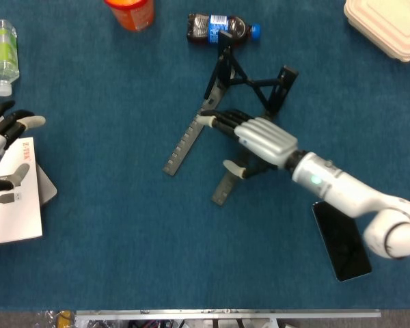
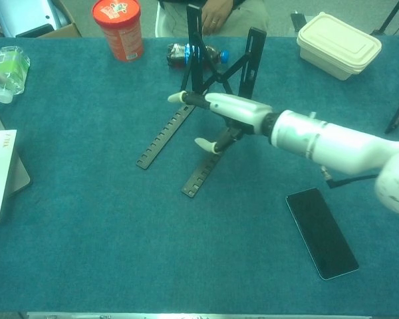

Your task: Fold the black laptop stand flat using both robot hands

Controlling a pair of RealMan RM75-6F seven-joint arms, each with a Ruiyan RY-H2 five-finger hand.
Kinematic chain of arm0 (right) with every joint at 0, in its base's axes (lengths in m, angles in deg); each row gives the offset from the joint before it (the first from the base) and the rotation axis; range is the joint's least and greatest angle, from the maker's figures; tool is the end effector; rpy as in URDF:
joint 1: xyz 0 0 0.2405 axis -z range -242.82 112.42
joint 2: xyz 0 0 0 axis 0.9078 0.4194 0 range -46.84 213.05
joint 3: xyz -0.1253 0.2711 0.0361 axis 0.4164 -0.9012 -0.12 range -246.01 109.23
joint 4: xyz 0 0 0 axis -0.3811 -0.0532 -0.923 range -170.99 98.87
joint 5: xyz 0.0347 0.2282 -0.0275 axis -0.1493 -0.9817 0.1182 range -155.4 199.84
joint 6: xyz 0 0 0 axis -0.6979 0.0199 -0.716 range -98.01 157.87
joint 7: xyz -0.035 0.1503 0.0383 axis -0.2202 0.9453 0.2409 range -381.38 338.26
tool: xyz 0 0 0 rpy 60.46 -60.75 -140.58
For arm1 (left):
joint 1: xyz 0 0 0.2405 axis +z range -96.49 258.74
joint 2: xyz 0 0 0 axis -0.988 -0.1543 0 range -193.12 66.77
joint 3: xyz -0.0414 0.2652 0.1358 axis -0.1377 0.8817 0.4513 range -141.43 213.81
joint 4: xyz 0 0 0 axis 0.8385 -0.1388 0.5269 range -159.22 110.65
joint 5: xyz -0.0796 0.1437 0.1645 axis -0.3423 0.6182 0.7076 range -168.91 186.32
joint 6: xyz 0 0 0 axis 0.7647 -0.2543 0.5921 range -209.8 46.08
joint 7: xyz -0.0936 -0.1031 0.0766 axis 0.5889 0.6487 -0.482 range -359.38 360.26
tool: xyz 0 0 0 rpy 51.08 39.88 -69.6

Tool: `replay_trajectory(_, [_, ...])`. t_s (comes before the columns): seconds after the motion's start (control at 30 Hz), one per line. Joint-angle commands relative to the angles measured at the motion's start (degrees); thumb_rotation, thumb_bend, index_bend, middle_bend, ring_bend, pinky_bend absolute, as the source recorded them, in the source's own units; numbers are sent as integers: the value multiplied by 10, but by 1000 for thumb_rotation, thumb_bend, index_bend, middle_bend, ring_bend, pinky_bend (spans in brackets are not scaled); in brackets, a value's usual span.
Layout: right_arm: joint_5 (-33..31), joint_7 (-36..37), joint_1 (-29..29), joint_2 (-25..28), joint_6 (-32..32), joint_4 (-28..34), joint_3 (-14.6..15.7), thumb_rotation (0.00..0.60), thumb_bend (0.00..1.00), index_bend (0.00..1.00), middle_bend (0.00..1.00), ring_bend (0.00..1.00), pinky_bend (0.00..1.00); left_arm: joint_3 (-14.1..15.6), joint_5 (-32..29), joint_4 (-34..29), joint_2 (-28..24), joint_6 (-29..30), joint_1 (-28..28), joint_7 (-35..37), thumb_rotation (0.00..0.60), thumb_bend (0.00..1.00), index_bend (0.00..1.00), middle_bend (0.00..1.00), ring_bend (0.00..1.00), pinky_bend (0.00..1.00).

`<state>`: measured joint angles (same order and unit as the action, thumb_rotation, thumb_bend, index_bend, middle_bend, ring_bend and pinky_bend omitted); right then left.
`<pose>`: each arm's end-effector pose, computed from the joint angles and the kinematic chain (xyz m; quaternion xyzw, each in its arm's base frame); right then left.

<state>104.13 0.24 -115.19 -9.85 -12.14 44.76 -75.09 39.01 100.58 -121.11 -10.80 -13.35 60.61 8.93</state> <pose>-0.1167 -0.3643 -0.1072 0.7495 -0.5109 0.3975 0.1387 -0.3158 0.2607 0.1665 -0.7284 -0.3906 -0.3388 0.4496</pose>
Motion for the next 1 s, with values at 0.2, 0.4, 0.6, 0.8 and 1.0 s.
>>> replay_trajectory(0.2, [-67,-32,-37,-53,44,-58,-44,600,421,0,0,0,0,2,5,-7,-10,10,8,-2,600,357,186,173,62,26])
replay_trajectory(0.4, [-96,-46,-57,-83,63,-95,-61,600,421,0,0,0,0,4,10,-10,-13,15,12,-3,600,358,186,174,62,26])
replay_trajectory(0.6, [-115,-51,-68,-102,72,-129,-74,600,421,0,0,0,0,5,12,-8,-15,18,15,0,600,358,186,174,62,26])
replay_trajectory(0.8, [-123,-58,-64,-99,67,-139,-76,600,421,0,0,0,0,5,14,0,-13,19,16,8,600,357,186,174,61,26])
replay_trajectory(1.0, [-128,-69,-51,-87,52,-134,-75,600,421,0,0,0,0,3,19,5,-7,16,13,11,600,358,186,175,61,26])
